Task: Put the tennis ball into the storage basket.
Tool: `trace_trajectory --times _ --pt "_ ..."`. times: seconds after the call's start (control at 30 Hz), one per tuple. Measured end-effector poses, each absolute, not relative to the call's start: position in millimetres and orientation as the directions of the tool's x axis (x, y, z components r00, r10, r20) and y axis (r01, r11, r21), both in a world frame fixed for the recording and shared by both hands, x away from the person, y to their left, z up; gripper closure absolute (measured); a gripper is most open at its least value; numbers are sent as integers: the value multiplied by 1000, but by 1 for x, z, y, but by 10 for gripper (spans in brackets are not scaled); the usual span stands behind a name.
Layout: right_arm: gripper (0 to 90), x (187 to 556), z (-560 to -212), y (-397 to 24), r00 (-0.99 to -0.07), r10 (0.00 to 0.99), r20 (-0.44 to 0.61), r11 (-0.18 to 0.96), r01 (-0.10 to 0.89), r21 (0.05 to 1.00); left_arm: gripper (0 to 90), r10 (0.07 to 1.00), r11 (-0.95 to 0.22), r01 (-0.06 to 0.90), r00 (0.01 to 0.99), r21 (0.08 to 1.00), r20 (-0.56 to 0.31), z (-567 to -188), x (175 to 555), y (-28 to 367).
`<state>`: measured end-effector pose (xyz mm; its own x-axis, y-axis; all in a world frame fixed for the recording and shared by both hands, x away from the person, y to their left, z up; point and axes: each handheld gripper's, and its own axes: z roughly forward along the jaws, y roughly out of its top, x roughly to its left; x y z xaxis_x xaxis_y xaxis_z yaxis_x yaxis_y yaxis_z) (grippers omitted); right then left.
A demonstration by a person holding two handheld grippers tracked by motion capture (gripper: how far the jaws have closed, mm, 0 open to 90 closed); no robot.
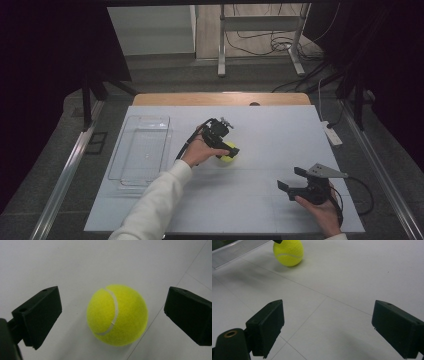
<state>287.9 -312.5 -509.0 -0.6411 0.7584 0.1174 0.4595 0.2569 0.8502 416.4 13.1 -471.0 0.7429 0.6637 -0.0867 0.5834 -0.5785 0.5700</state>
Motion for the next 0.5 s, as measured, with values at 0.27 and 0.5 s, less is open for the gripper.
trace_trajectory --times 0.27,0.5 --pt "111 288 -509 -313 -642 758 117 257 459 850 29 660 -584 594 744 554 -101 -477 418 10" --pt "111 288 -509 -313 -642 758 116 259 459 850 33 654 -588 599 748 543 -116 -483 420 7"
